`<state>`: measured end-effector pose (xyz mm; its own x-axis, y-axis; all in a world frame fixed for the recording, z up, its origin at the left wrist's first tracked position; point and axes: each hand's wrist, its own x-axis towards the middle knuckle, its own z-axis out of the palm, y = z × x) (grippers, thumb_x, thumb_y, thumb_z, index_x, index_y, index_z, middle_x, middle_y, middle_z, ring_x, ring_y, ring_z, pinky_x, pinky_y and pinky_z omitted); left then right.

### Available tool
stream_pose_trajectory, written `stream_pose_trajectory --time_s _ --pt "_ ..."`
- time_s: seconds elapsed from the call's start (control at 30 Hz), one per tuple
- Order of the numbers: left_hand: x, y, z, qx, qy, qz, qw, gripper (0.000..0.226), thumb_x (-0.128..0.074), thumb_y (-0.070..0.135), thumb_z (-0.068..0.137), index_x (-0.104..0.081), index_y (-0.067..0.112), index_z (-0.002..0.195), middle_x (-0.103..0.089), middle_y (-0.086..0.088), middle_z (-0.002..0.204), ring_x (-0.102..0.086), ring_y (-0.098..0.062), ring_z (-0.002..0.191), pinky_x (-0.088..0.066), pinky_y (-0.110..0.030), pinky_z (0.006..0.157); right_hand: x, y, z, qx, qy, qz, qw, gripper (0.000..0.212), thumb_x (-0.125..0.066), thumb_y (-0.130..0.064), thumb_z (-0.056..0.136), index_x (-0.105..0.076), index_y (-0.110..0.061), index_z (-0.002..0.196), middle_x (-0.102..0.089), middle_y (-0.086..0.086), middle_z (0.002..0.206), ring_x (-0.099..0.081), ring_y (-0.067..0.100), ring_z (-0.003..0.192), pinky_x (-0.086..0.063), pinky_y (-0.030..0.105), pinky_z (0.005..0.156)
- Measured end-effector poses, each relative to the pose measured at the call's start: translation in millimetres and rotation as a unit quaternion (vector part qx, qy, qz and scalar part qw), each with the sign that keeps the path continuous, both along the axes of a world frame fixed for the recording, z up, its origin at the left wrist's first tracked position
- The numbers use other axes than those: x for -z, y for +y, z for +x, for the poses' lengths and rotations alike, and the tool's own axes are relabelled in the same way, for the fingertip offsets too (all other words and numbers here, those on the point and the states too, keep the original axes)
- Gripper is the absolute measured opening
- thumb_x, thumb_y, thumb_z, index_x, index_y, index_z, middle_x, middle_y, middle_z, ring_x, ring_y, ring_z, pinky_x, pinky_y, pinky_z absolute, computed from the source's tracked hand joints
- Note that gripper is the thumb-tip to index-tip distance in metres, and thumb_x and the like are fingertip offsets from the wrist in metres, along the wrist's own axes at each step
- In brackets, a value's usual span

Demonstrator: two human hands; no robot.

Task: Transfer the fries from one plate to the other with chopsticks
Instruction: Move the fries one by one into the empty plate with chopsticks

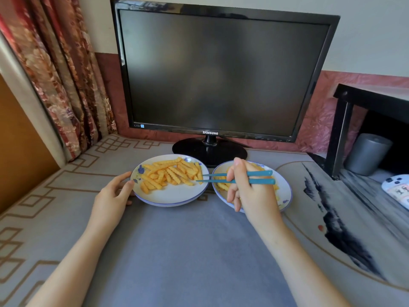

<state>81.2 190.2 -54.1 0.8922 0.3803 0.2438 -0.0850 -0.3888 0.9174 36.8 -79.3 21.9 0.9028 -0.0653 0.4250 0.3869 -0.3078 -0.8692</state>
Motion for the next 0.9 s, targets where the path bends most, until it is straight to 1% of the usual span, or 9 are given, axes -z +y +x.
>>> stream_pose_trajectory --time_s 0.13,0.3,0.4,0.5,0.53,0.6,0.67,0.77,0.9 --pt "0.5 0.5 0.1 0.000 0.000 0.000 1.000 0.030 -0.048 0.018 0.097 -0.059 0.018 0.125 -0.070 -0.002 0.094 -0.062 -0.004 0.078 -0.047 -0.004 0.054 -1.5 4.2 -1.4 0.035 0.004 0.036 0.999 0.044 -0.036 -0.034 0.102 -0.050 -0.016 0.064 -0.051 0.008 0.043 -0.040 0.021 0.035 -0.035 0.022 0.041" --pt "0.5 0.6 0.0 0.002 0.007 0.003 1.000 0.030 -0.048 0.019 0.097 -0.058 0.019 0.125 -0.068 0.010 0.087 -0.063 -0.007 0.076 -0.046 -0.004 0.054 -8.3 -3.0 -2.7 0.054 0.004 0.084 0.995 0.046 -0.036 -0.032 0.102 -0.050 -0.007 0.066 -0.049 0.009 0.041 -0.038 0.022 0.032 -0.034 0.026 0.041" --pt "1.6 1.4 1.1 0.001 0.008 0.004 1.000 0.031 -0.048 0.020 0.097 -0.058 0.019 0.126 -0.068 0.011 0.086 -0.063 -0.006 0.077 -0.046 -0.004 0.054 -5.4 1.8 -3.4 0.041 0.000 0.046 0.998 0.043 -0.037 -0.032 0.102 -0.050 -0.013 0.066 -0.049 0.007 0.042 -0.039 0.021 0.033 -0.035 0.025 0.041" --pt "0.9 0.7 0.1 0.002 0.007 0.001 1.000 0.030 -0.048 0.020 0.097 -0.058 0.018 0.125 -0.067 0.012 0.084 -0.062 -0.008 0.075 -0.048 -0.010 0.056 -0.7 14.4 -5.9 0.014 -0.027 -0.053 0.998 0.039 -0.037 -0.031 0.102 -0.050 -0.014 0.069 -0.051 0.011 0.046 -0.040 0.010 0.036 -0.039 0.028 0.049" --pt "0.5 0.5 0.0 0.002 0.008 0.001 1.000 0.030 -0.048 0.020 0.097 -0.058 0.019 0.125 -0.067 0.012 0.084 -0.062 -0.008 0.074 -0.049 -0.013 0.058 0.5 18.5 -6.4 0.011 -0.033 -0.077 0.996 0.039 -0.036 -0.031 0.102 -0.050 -0.012 0.071 -0.052 0.013 0.048 -0.041 0.011 0.037 -0.039 0.029 0.050" --pt "0.1 0.4 -0.3 0.001 0.007 0.001 1.000 0.030 -0.048 0.020 0.097 -0.058 0.019 0.125 -0.067 0.011 0.085 -0.062 -0.008 0.075 -0.048 -0.010 0.056 1.9 24.0 -6.1 0.016 -0.034 -0.084 0.996 0.040 -0.035 -0.032 0.102 -0.050 -0.012 0.072 -0.052 0.014 0.049 -0.041 0.011 0.037 -0.038 0.029 0.049" --pt "-0.1 0.1 -0.4 0.000 0.005 0.000 1.000 0.030 -0.047 0.019 0.097 -0.058 0.018 0.126 -0.068 0.006 0.087 -0.061 -0.005 0.076 -0.046 -0.004 0.053 1.9 25.5 -4.1 0.039 -0.033 -0.058 0.997 0.041 -0.035 -0.033 0.102 -0.051 -0.016 0.068 -0.052 0.011 0.046 -0.042 0.011 0.036 -0.038 0.028 0.049" --pt "-0.9 -0.6 -0.9 0.000 0.004 0.000 1.000 0.030 -0.047 0.018 0.097 -0.057 0.016 0.126 -0.067 0.002 0.091 -0.061 -0.003 0.078 -0.045 -0.003 0.052 -1.1 19.9 -0.1 0.074 0.009 0.045 0.996 0.046 -0.034 -0.035 0.102 -0.050 -0.018 0.062 -0.050 0.006 0.041 -0.041 0.015 0.034 -0.038 0.024 0.045" --pt "0.0 0.3 -0.8 0.004 0.009 -0.003 1.000 0.031 -0.048 0.019 0.097 -0.058 0.017 0.126 -0.069 0.006 0.088 -0.063 -0.006 0.081 -0.050 -0.013 0.058 -7.8 3.7 4.8 0.099 0.043 0.160 0.981 0.048 -0.035 -0.035 0.102 -0.051 -0.010 0.065 -0.051 0.011 0.040 -0.041 0.023 0.031 -0.035 0.020 0.038"
